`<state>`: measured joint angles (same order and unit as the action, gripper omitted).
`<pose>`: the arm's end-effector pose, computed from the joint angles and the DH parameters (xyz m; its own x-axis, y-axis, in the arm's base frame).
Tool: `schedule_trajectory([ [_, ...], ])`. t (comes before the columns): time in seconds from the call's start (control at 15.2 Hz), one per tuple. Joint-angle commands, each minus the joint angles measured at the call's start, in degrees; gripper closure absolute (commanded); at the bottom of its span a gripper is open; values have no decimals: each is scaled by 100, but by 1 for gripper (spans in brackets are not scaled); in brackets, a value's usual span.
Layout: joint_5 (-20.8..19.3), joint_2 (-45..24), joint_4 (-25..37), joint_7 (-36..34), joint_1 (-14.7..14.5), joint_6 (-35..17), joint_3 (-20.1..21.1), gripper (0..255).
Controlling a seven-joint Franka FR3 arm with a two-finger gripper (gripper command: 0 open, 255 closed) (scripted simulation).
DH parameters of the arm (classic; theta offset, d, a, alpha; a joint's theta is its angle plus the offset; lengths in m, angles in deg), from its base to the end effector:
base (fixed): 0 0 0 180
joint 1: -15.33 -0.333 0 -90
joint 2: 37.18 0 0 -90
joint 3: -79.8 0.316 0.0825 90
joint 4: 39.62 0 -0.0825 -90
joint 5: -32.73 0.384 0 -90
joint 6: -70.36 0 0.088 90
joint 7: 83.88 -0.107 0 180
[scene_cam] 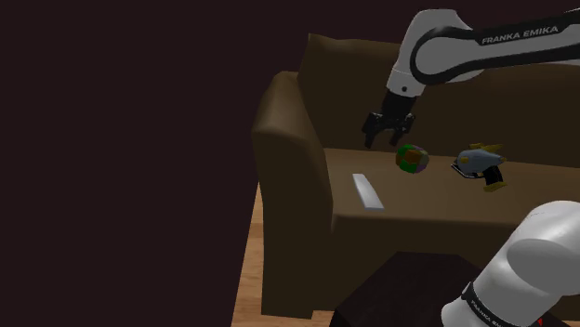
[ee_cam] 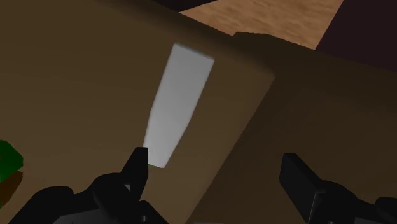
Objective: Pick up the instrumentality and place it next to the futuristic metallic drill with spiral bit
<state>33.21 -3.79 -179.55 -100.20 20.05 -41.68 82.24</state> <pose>0.3843 -0.0132 0.5137 0.9404 -0.3262 0.0959 -0.3266 -0.9451 -0.0120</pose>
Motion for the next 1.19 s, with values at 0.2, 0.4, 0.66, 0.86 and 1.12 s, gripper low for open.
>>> schedule_trajectory([
  [0.2,-65,-696,-268,-495,244,-764,28,0],
  [0.4,-121,-1162,-392,-778,394,-1227,21,0],
  [0.66,-211,-1843,-486,-1164,586,-1833,-10,0],
  [0.86,-266,-2246,-534,-1356,673,-2203,-37,0],
  [1.12,-293,-2481,-650,-1374,684,-2554,-39,0],
])
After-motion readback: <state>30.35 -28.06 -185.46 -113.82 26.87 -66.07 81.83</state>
